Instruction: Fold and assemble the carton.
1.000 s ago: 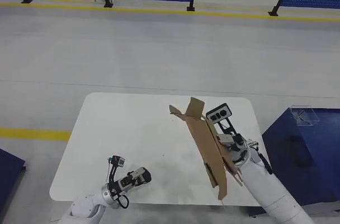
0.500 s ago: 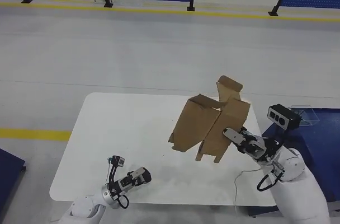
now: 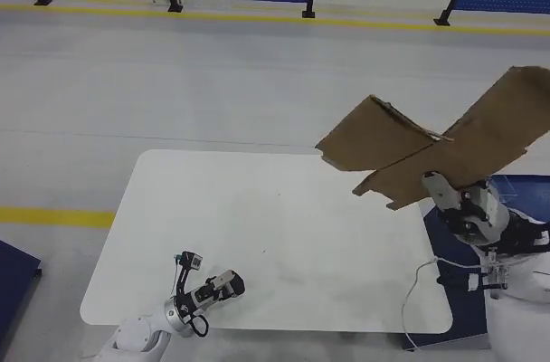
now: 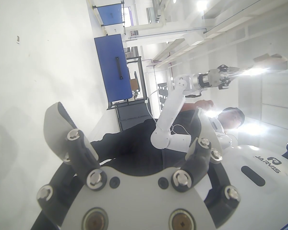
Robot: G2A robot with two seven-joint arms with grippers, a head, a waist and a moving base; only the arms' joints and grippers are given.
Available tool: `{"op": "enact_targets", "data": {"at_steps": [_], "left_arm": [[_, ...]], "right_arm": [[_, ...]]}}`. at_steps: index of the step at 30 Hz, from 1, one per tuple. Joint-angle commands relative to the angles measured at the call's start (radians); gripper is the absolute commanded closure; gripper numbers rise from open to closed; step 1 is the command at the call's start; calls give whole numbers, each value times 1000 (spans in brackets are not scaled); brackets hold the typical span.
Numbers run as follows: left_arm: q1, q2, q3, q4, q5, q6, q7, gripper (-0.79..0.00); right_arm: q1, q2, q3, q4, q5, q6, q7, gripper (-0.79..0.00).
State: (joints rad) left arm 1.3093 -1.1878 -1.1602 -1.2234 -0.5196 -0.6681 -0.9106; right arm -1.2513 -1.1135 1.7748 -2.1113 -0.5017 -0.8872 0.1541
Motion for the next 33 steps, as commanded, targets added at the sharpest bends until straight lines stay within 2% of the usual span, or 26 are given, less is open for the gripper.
{"op": "enact_targets", "data": {"at_steps": [1,3,5,8,11,17,21,23,25,30,33], "left_arm": [[0,0,0,0,0,0,0,-785],[0,0,0,0,0,0,0,-785],[0,0,0,0,0,0,0,-785],[0,0,0,0,0,0,0,-785],[0,0,0,0,0,0,0,-785],[0,0,0,0,0,0,0,-785],[0,0,0,0,0,0,0,-785],[0,0,0,0,0,0,0,-785],[0,0,0,0,0,0,0,-785],[0,0,0,0,0,0,0,-785],[0,0,0,0,0,0,0,-785]], "right_arm": [[-50,-13,-50,-48,-905,163,-406,0],[-91,-13,-88,-39,-1230,341,-678,0],[-136,-9,-117,-11,-1485,543,-915,0],[-166,-4,-115,-4,-1696,748,-1051,0],[-193,1,-111,-15,-1852,878,-1113,0],[-209,11,-94,-64,-2125,1036,-1113,0],[-229,13,-100,-96,-2201,1098,-1099,0],[-237,14,-102,-114,-2170,1084,-1092,0],[-248,14,-107,-120,-2059,1011,-1080,0],[-235,13,-105,-100,-1395,526,-1031,0],[-220,14,-103,-43,-999,250,-900,0]]}}
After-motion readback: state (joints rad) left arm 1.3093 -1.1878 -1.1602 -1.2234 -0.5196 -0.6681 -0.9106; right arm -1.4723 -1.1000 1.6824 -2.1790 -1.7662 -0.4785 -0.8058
